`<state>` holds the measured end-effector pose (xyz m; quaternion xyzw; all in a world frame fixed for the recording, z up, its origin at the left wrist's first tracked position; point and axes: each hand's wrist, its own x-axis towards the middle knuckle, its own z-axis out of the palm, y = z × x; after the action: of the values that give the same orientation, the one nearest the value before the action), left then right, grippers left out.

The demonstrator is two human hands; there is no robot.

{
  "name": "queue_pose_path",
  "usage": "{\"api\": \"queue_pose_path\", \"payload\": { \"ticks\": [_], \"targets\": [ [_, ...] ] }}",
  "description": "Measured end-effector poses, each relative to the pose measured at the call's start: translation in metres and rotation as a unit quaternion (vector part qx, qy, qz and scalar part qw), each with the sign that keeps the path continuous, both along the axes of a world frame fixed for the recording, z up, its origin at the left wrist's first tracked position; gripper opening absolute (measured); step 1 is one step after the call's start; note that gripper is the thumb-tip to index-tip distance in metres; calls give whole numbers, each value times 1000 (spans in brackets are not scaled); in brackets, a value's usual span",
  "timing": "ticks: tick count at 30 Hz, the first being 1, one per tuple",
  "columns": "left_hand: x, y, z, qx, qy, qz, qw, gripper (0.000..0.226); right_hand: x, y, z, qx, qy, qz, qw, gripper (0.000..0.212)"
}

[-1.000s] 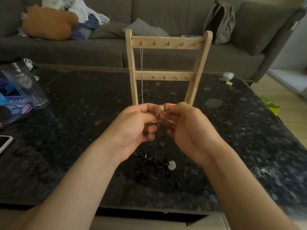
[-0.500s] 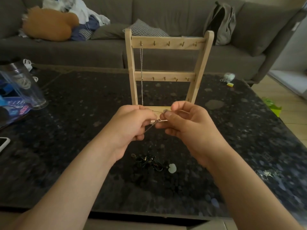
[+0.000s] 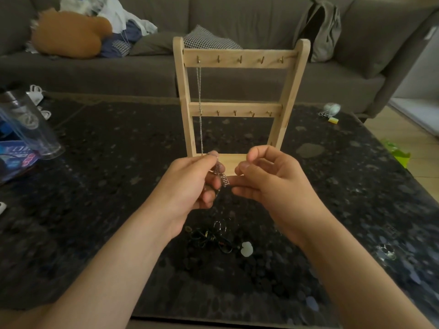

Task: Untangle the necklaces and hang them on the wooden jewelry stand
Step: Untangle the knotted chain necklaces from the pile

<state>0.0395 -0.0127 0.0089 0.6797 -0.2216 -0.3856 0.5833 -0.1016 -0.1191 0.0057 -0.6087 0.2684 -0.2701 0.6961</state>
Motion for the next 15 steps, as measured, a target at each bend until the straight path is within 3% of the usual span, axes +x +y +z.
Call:
{"api": "queue_pose_path", "payload": {
  "ticks": [5, 10, 15],
  "targets": [
    [1, -4, 3, -2, 9, -17, 1000, 38, 4, -4, -4, -76, 52, -10, 996, 29],
    [2, -6, 0, -8, 21, -14, 1000, 37, 8, -5, -5, -76, 47, -32, 996, 31],
    [6, -5, 3, -61, 108, -3, 992, 34, 6, -7, -4, -105, 53, -40, 992, 26]
  ]
}}
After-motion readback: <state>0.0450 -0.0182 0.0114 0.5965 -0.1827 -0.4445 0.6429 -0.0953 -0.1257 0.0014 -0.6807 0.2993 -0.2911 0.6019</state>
